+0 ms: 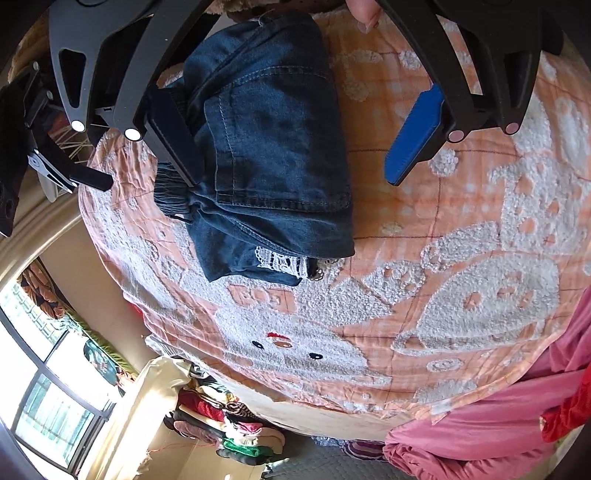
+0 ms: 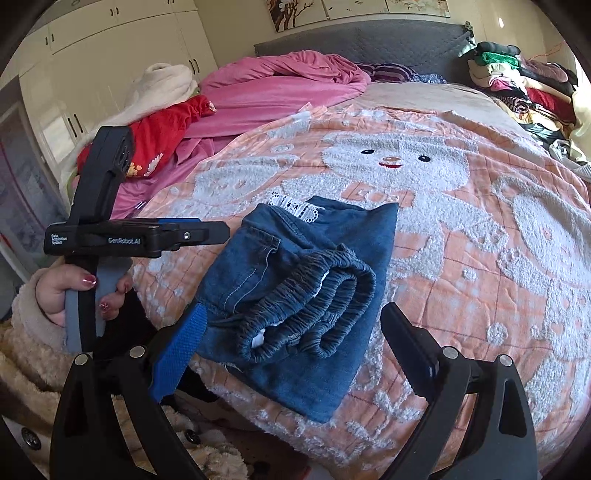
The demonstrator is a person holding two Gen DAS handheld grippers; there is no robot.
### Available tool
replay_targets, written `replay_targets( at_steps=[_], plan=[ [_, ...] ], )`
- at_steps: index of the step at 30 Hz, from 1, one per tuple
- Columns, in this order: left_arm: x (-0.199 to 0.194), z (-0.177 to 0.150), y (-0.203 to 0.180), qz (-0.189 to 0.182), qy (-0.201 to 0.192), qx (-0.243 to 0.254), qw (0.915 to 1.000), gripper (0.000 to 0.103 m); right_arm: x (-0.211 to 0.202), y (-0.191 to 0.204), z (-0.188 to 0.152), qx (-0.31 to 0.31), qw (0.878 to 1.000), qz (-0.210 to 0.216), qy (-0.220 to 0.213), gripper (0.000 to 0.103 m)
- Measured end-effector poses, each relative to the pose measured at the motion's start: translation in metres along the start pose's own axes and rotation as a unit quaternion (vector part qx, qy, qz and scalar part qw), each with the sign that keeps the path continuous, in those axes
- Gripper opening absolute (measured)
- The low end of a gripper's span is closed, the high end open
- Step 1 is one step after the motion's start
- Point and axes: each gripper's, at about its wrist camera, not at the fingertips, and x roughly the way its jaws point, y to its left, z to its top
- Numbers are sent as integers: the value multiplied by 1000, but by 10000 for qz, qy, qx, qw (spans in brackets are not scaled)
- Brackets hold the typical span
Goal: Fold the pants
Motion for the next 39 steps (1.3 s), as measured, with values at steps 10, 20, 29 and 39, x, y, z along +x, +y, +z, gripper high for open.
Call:
replay_targets(
  at_steps=[10, 20, 29, 39],
  plan=[
    [35, 7, 23, -167, 370, -398, 9984, 71, 20, 14, -17, 14, 9994, 231, 266, 95],
    [54, 14, 24, 62, 267, -290, 9992, 37, 56, 13, -12, 156, 9985, 265, 455, 47],
    [56, 13, 35, 132, 242, -375, 9989, 45, 60, 4, -24, 278, 9977, 52, 617, 50],
    [41, 13, 27, 198, 160, -366, 9990, 49, 40, 8, -21, 247, 9986, -111, 455, 61]
  ],
)
